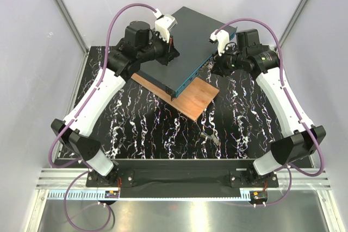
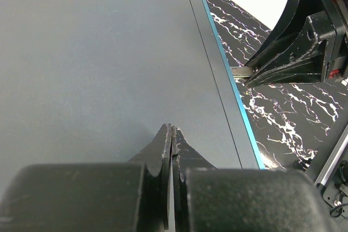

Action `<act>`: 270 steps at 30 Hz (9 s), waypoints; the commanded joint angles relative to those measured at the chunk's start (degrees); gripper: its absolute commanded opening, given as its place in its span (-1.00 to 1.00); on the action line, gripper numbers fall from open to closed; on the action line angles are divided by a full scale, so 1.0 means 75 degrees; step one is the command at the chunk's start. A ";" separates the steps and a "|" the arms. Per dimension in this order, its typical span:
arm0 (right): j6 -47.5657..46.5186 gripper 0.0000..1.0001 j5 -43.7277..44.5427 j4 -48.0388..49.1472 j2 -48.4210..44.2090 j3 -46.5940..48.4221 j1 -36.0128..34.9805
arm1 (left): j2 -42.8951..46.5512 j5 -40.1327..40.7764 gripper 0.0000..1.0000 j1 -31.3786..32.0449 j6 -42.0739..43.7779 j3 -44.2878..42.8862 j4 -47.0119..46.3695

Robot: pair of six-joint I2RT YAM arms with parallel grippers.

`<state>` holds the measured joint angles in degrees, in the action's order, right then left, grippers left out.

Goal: Insert the plug into the switch port

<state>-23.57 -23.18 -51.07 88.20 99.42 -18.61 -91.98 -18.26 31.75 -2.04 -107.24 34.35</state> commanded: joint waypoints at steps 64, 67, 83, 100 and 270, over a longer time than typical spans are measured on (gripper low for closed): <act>0.0354 -1.00 -0.2441 0.2486 -0.0651 -0.0869 0.0349 | -0.0181 -0.0237 -1.00 -0.0061 -0.0102 -0.0104 -0.0373; 0.0401 -1.00 -0.2277 0.2578 -0.0639 -0.0951 0.0290 | -0.0192 -0.0249 -1.00 -0.0061 -0.0103 -0.0127 -0.0385; 0.0670 -1.00 -0.1526 0.2766 -0.0968 -0.1631 0.0173 | -0.0239 -0.0272 -1.00 -0.0061 -0.0149 -0.0139 -0.0396; 0.0729 -1.00 -0.1808 0.2918 -0.0757 -0.1538 0.0185 | -0.0239 -0.0261 -1.00 -0.0061 -0.0114 -0.0209 -0.0373; -0.1018 0.26 -0.1937 0.0856 -0.0956 -0.1408 0.1133 | -0.0274 -0.0319 -1.00 -0.0061 -0.0103 -0.0139 -0.0455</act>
<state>-30.48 -36.45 -42.59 81.12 88.82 -11.84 -93.97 -19.57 31.59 -3.05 -107.24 33.32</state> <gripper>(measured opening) 0.673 0.005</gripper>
